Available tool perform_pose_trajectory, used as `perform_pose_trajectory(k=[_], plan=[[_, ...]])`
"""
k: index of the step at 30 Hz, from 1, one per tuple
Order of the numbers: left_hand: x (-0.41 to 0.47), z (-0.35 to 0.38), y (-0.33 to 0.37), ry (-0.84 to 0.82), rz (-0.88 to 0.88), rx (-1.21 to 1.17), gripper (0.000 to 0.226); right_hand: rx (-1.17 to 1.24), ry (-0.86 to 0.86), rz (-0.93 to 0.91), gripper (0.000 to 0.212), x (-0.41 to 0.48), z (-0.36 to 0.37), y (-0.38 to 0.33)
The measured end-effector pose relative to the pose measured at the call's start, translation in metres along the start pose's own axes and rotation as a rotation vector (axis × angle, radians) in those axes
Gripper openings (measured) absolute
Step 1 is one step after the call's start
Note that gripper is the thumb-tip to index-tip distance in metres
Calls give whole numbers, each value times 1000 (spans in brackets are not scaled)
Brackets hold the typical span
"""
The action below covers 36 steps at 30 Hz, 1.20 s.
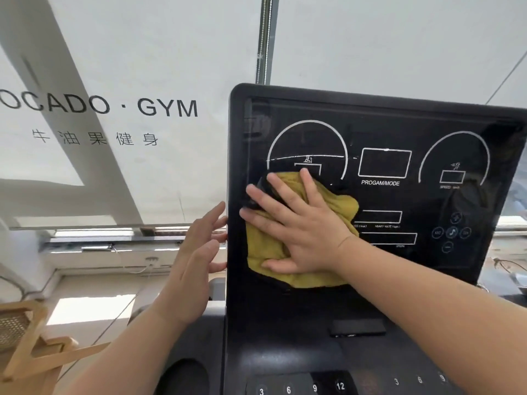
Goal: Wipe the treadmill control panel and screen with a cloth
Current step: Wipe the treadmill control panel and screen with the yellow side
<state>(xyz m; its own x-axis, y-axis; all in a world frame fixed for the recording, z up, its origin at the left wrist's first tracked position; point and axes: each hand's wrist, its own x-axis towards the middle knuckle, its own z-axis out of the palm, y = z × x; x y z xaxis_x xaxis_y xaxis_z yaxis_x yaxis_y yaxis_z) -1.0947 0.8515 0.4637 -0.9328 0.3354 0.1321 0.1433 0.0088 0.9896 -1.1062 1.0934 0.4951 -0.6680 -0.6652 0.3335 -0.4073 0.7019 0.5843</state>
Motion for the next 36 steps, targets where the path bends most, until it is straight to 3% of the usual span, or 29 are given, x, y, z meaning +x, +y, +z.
perform_pose_trajectory(k=[5,9,13,18,21,23,26,31,33,36], plan=[[-1,1,4,-15,11,8,66,-25,8,363,106,61,-43,81],[0,2,2,2,12,-10,63,8,17,555,108,85,-47,69],[6,6,2,93,27,-43,58,72,38,618,104,78,-33,23],[6,13,3,145,47,-13,68,131,-8,542,102,35,-4,-49],[1,15,2,149,57,65,78,112,-18,493,99,5,8,-62],[-1,16,3,141,78,166,71,96,-3,484,95,-10,10,-51],[0,13,9,97,116,297,62,85,19,641,93,-27,7,-15],[3,12,17,74,67,241,57,199,56,1084,94,4,-16,41],[3,13,21,77,52,209,56,222,77,1134,95,36,-25,48],[1,14,22,72,35,155,60,206,98,1038,96,70,-30,37]])
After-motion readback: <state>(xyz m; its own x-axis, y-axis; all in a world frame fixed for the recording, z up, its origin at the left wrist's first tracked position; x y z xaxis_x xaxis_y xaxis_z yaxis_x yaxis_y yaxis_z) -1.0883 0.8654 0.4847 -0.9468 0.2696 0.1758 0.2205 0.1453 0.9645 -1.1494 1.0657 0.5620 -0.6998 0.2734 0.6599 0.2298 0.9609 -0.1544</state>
